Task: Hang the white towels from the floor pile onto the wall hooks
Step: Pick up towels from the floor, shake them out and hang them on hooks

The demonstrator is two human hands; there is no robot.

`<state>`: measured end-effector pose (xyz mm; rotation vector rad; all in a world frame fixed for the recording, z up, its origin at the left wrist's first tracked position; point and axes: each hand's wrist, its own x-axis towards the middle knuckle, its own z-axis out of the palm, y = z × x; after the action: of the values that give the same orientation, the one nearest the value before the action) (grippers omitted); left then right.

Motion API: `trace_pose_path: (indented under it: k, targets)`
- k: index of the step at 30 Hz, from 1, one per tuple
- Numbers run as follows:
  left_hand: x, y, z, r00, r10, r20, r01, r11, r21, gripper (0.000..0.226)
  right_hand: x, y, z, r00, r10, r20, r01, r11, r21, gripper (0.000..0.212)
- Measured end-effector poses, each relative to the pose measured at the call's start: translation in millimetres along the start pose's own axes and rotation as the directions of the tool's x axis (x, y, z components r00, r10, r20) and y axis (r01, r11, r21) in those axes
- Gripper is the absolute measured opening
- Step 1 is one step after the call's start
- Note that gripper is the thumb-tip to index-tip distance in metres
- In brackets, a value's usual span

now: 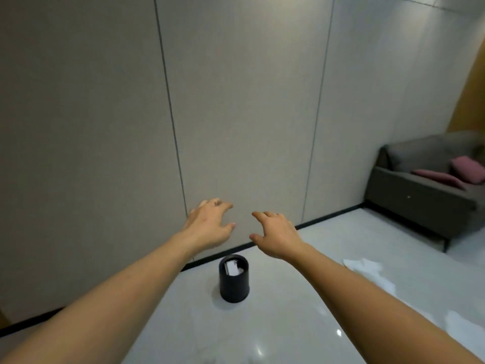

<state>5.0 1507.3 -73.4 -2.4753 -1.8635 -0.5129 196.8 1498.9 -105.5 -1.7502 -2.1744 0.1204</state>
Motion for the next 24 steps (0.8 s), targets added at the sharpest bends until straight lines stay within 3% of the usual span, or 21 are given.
trace_pose_path:
  k: [6,11,17,24]
  targets:
    - [102.2,121.2,100.3,0.962,0.241,0.127,-0.227,0.967,-0.112,0.056,-15.5,162.4,1.6,0.959,0.284,0.004,-0.284,0.959,-0.023,0.062]
    - [193.4,211.7,190.3,0.898,0.400,0.184,-0.370,0.912,-0.180,0.055,-14.8,292.8,12.7,0.864,0.503,0.007,-0.503,0.864,-0.015,0.059]
    - [294.4,291.2,294.6,0.788,0.524,0.322,-0.450,0.848,-0.279,0.050,-6.9,424.9,30.1,0.671,0.733,0.115,-0.739,0.673,0.026,0.059]
    - [375.9,352.9,398.9,0.684,0.527,0.503,-0.448,0.849,-0.281,0.051,-3.7,541.2,56.9,0.452,0.873,0.182,-0.892,0.443,0.088,0.057]
